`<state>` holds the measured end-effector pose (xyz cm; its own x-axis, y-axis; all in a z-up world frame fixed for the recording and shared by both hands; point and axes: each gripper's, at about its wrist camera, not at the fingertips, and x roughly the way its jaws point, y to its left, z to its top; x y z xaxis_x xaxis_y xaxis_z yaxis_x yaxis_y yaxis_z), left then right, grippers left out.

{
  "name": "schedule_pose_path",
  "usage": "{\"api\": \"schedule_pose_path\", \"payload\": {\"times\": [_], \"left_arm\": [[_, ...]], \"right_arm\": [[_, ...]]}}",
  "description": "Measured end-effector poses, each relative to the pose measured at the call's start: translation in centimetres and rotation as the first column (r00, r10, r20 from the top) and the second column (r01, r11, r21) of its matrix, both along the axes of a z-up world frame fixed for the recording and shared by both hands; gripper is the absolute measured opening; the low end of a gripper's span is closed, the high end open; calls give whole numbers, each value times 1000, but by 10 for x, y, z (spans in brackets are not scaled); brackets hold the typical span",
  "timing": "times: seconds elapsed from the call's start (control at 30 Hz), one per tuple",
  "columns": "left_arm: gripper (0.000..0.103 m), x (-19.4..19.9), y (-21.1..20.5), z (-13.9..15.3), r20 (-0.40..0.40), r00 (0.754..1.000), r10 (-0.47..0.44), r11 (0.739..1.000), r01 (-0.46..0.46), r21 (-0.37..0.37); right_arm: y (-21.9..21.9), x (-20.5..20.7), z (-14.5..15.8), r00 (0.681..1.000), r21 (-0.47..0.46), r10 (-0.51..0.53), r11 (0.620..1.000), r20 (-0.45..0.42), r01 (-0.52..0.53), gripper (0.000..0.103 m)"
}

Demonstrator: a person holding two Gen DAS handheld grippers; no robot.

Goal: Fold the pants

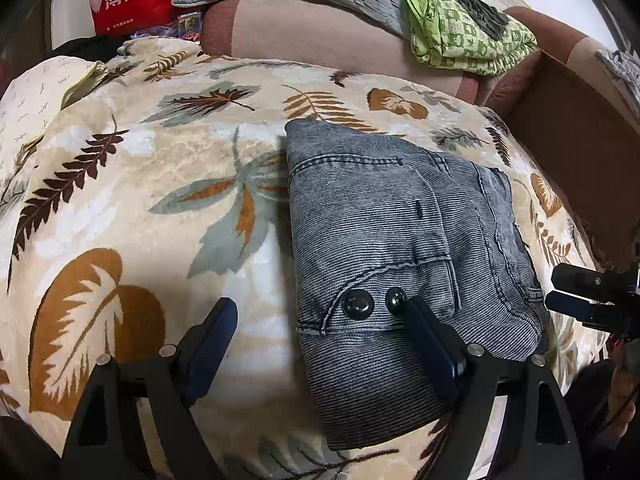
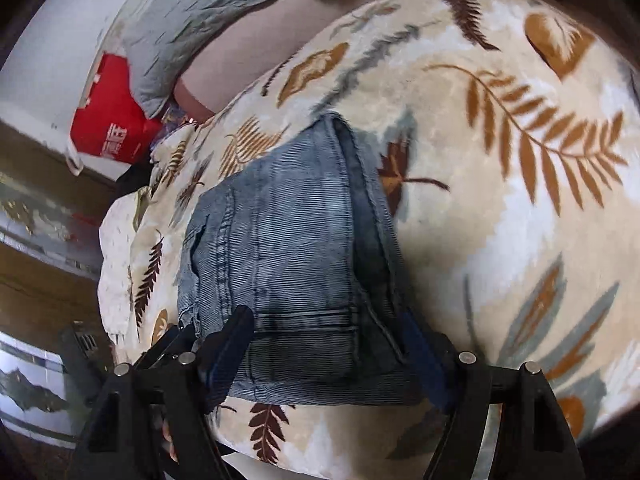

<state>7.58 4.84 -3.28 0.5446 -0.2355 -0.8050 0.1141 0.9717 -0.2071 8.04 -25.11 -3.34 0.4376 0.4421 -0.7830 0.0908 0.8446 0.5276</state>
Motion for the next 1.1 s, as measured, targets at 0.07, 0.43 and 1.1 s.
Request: {"api": "schedule_pose_path", "payload": {"times": [0.07, 0.43, 1.1], "left_arm": [[89, 0, 0, -1, 1, 1000, 5, 1000, -5, 1], [92, 1, -4, 3, 13, 1000, 10, 998, -11, 59], [93, -3, -37, 2, 68, 995, -79, 965, 59, 256]], "right_arm": [[7, 2, -2, 1000, -31, 24, 999, -6, -24, 75], [34, 4, -4, 989, -307, 149, 940, -26, -149, 13], [2, -5, 21, 992, -308, 124, 944, -2, -119, 18]]}}
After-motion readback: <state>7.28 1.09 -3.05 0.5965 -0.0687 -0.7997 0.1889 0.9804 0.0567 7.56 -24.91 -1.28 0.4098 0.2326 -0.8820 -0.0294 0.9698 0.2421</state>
